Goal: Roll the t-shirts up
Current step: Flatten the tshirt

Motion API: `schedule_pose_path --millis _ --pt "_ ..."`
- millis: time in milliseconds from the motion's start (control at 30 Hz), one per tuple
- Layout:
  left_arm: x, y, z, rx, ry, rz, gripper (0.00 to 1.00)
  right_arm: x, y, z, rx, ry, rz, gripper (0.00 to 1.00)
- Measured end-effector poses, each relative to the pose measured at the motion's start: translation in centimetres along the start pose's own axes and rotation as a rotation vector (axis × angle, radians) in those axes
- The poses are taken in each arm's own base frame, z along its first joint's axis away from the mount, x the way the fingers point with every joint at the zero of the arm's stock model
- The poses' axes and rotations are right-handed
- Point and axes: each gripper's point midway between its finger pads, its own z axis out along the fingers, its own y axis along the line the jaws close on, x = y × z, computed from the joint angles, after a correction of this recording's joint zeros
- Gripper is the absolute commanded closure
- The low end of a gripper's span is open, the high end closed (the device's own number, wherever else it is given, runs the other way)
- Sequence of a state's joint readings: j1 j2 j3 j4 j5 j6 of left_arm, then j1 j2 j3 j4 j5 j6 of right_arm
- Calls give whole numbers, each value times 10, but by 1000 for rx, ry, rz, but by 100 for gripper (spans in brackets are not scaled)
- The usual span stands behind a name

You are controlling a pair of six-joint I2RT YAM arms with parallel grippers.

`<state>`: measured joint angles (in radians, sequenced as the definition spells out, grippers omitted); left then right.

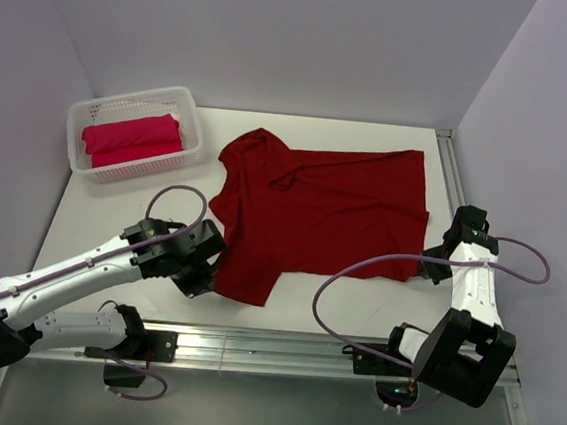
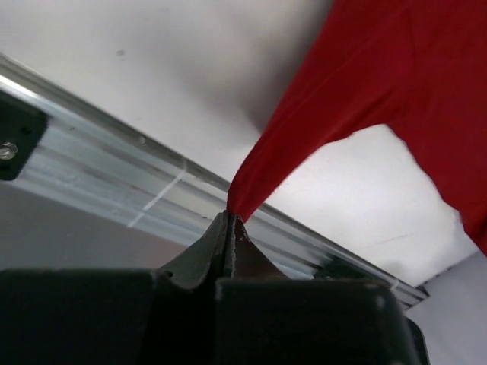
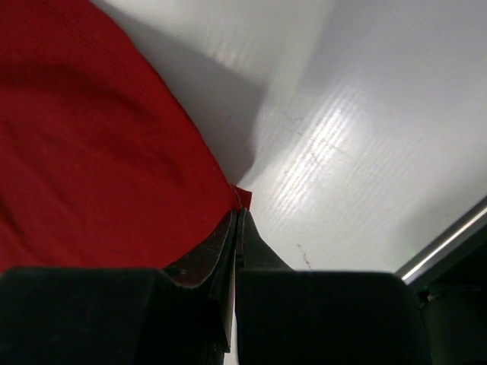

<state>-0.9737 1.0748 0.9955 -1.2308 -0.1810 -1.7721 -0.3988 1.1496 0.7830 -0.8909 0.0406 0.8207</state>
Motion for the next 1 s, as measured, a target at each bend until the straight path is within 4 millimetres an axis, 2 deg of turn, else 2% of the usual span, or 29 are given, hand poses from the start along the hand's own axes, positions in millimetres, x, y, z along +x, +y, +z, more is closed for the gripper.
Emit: schedule_pose_path --millis 133,267,367,467,567,667,833,1000 --pt "9 25 3 -32 16 -43 100 -1 -9 -3 38 -20 31 100" --pt "10 48 -5 32 47 -69 100 0 -12 -6 44 -33 92 100" --pt "5 56 -9 66 49 -92 100 5 -16 -2 48 -3 157 100" --pt "0 55 -8 64 20 -104 100 9 -18 1 51 31 206 100" --pt "-2 49 -7 35 -14 -99 100 11 -15 0 43 53 219 100" --pt "-4 34 -11 30 -43 -97 100 12 -13 -1 47 72 220 100" --pt "-13 0 -32 117 -95 -117 100 6 -7 -12 41 71 215 100" --pt "-27 -17 -50 198 -149 -141 100 -10 7 -25 16 42 214 100"
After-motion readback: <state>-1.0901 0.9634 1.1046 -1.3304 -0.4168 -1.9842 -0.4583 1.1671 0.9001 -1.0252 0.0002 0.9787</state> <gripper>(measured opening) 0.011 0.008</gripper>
